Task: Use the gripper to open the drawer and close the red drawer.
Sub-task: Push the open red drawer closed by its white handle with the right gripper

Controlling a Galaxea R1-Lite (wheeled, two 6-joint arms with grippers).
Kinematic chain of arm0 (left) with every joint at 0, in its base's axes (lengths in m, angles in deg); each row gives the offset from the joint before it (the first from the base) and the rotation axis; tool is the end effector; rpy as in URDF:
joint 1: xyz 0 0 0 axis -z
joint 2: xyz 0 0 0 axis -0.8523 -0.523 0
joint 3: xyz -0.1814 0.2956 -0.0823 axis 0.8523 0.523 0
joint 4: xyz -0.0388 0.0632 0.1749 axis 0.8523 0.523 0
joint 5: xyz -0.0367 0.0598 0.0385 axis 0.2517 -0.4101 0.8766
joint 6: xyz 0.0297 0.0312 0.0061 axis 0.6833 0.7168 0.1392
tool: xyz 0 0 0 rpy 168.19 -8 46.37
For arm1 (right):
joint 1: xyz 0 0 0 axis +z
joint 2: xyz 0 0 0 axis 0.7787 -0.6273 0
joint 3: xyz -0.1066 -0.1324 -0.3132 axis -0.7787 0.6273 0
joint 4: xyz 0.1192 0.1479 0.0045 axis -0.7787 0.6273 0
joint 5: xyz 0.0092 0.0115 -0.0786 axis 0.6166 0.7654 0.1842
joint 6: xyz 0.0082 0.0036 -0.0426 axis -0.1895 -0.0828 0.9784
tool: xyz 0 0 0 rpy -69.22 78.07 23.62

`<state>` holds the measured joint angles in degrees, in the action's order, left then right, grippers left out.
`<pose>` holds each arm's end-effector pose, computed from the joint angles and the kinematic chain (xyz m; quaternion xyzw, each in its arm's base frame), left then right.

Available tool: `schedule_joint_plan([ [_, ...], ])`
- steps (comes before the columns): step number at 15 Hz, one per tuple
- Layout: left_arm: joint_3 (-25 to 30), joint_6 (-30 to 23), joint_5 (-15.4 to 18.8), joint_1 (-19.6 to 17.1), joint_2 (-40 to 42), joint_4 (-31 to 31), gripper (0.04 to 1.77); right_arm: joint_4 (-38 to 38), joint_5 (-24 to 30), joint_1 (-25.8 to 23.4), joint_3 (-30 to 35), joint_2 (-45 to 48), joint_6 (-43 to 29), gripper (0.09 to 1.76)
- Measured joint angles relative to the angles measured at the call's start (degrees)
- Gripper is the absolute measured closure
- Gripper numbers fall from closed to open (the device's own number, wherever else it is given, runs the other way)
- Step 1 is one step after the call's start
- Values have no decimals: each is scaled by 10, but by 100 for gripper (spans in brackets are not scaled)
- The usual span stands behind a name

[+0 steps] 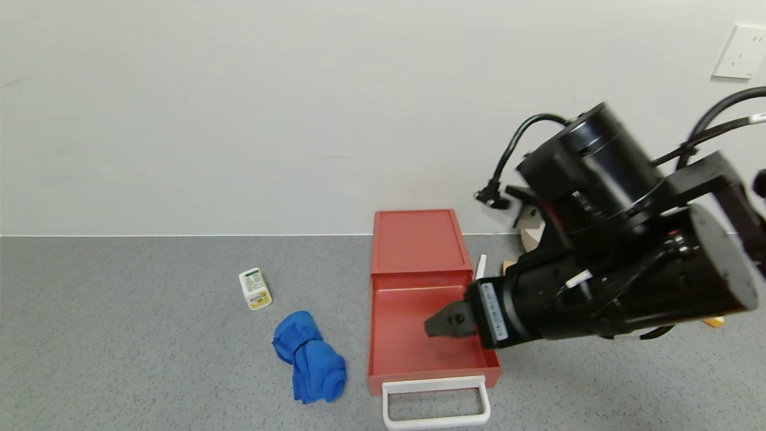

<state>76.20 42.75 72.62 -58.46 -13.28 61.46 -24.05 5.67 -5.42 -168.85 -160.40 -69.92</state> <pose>-0.0587 0.0004 0.0759 0.0281 -0.0024 0.0050 0.9996 0.2280 0.2340 0.2943 0.0529 0.4418 0.2596 0.8571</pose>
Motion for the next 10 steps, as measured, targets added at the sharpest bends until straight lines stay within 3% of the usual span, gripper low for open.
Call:
schedule_joint_plan([
  [6, 0, 0, 0, 0, 0, 0, 9, -232, 168, -156, 185, 120, 147, 14],
  [10, 0, 0, 0, 0, 0, 0, 9, -372, 253, -237, 291, 163, 172, 14],
])
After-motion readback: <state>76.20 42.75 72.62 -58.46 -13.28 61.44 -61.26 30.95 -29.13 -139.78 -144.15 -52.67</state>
